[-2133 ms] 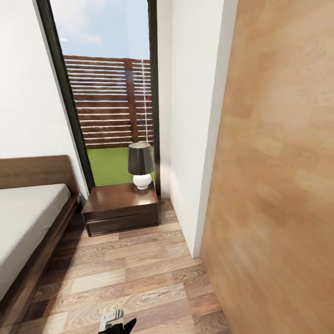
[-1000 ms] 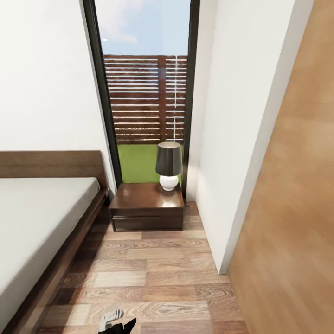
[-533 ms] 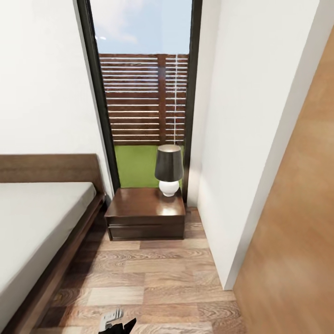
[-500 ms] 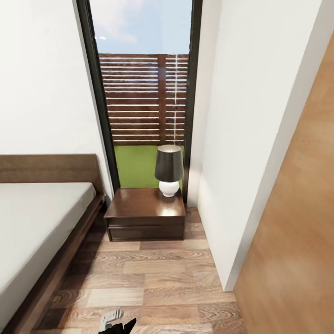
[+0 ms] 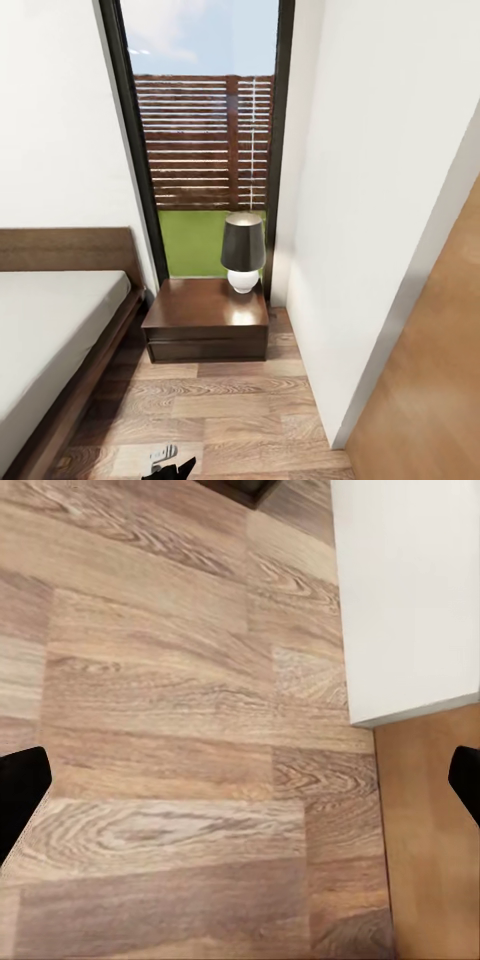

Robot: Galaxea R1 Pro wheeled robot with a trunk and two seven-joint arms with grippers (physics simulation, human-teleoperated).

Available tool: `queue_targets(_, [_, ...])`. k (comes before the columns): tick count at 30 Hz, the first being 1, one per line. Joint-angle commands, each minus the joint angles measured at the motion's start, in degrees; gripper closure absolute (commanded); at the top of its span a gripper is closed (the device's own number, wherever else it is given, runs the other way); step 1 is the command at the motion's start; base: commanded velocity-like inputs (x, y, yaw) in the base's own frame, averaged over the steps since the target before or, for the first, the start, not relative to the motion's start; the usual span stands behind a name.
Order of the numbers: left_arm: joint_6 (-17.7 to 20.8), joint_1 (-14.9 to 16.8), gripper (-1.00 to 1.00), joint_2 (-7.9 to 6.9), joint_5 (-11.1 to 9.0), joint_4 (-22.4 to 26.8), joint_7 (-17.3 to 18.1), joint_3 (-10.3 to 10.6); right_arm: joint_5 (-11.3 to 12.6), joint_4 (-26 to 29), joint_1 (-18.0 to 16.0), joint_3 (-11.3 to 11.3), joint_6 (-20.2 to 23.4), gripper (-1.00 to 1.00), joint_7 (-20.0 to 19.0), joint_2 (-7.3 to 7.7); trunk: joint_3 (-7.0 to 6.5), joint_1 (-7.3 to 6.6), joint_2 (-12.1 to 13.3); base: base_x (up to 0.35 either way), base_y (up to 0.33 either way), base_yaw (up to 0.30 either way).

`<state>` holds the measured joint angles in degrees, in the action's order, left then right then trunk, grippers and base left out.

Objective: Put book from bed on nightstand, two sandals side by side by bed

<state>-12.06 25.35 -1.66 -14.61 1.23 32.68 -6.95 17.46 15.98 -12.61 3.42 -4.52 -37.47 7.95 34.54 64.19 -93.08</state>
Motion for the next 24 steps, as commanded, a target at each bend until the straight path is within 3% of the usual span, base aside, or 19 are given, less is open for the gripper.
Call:
queue_targets(1, [-0.07, 0.05, -1.00, -0.01, 0.10, -0.09, 0.28, -0.44, 0.29, -0.07, -0.04, 0.36, -0.31, -1.00, -0.06, 0.04, 0.06, 0.03, -0.02, 0.329, 0.000, 0.000])
queue_targets(14, [-0.07, 0.05, -1.00, -0.01, 0.10, -0.09, 0.28, -0.44, 0.29, -0.07, -0.04, 0.36, -0.31, -1.00, -0.06, 0.04, 0.06, 0.03, -0.02, 0.320, 0.000, 0.000])
queue_targets(24, [-0.07, 0.05, -1.00, -0.01, 0.10, -0.09, 0.28, -0.44, 0.29, -0.08, -0.04, 0.36, -0.31, -1.00, -0.07, 0.04, 0.34, 0.03, -0.02, 0.053, 0.000, 0.142])
